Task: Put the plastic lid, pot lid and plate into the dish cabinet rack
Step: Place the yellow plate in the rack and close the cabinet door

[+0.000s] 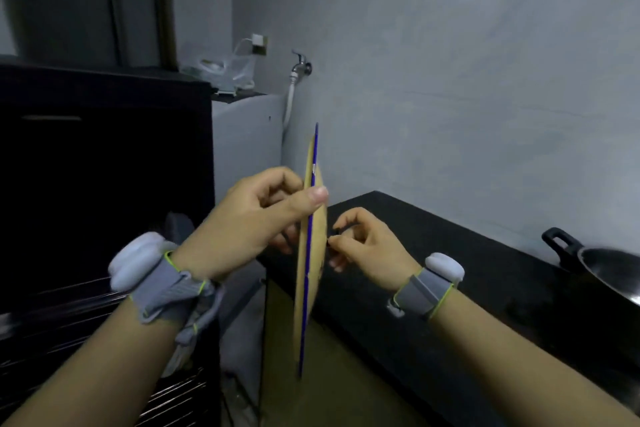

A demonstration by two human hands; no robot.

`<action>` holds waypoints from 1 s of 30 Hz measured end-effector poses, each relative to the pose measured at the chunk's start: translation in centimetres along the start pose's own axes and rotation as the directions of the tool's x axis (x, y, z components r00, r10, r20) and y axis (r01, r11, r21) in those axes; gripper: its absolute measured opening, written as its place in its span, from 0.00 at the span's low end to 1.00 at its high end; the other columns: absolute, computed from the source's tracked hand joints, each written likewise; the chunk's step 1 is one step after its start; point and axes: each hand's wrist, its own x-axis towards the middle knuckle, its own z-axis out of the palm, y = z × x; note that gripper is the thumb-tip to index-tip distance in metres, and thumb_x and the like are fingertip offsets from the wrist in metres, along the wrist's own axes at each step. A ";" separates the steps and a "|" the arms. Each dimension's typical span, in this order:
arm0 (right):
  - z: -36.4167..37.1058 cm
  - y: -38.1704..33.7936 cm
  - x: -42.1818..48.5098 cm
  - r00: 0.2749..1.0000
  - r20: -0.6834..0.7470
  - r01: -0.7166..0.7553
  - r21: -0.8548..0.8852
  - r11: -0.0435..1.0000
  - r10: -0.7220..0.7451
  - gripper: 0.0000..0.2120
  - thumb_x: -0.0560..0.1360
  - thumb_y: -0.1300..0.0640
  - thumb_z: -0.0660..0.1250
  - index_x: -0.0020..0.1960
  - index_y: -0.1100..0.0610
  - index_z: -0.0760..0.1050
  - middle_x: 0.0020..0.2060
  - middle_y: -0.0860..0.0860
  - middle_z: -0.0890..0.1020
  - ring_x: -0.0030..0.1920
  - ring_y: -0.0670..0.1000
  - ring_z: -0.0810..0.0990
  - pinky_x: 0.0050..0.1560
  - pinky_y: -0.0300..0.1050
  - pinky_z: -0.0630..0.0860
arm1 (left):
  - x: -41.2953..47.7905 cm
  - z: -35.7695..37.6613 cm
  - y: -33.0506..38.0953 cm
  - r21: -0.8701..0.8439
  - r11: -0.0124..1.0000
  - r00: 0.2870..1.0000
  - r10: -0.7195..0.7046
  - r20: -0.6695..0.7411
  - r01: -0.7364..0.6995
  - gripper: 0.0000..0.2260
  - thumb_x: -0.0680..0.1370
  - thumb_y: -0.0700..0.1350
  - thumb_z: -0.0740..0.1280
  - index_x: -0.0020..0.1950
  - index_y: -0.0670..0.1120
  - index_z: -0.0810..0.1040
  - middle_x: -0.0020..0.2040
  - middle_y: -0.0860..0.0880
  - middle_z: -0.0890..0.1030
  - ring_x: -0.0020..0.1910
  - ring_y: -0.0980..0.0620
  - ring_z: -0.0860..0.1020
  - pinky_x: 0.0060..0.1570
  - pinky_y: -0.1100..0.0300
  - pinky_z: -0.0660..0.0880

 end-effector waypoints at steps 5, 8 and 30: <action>4.1 0.0 1.6 0.984 0.179 -0.019 0.036 0.999 0.013 0.06 0.74 0.64 0.64 0.44 0.54 0.70 0.30 0.55 0.76 0.28 0.49 0.80 0.33 0.41 0.79 | -2.0 -2.5 -0.3 0.028 0.999 0.996 -0.022 -0.085 0.025 0.18 0.59 0.58 0.68 0.35 0.45 0.71 0.24 0.50 0.78 0.23 0.56 0.76 0.24 0.67 0.73; 6.8 0.3 2.3 0.969 0.245 -0.036 0.068 0.997 0.019 0.06 0.74 0.65 0.64 0.44 0.56 0.69 0.28 0.55 0.76 0.25 0.48 0.79 0.32 0.41 0.78 | -2.9 -4.0 -0.7 0.035 0.997 0.987 -0.069 -0.144 0.074 0.18 0.60 0.57 0.70 0.35 0.43 0.70 0.22 0.50 0.77 0.21 0.56 0.75 0.23 0.67 0.72; 25.2 2.8 8.9 0.882 0.377 -0.352 0.130 0.927 0.282 0.08 0.73 0.65 0.64 0.42 0.53 0.70 0.35 0.55 0.77 0.21 0.42 0.77 0.29 0.33 0.77 | -7.6 -17.0 -6.8 0.233 0.826 0.779 -0.334 -0.530 0.513 0.06 0.73 0.42 0.67 0.38 0.41 0.74 0.22 0.51 0.76 0.24 0.56 0.76 0.32 0.55 0.79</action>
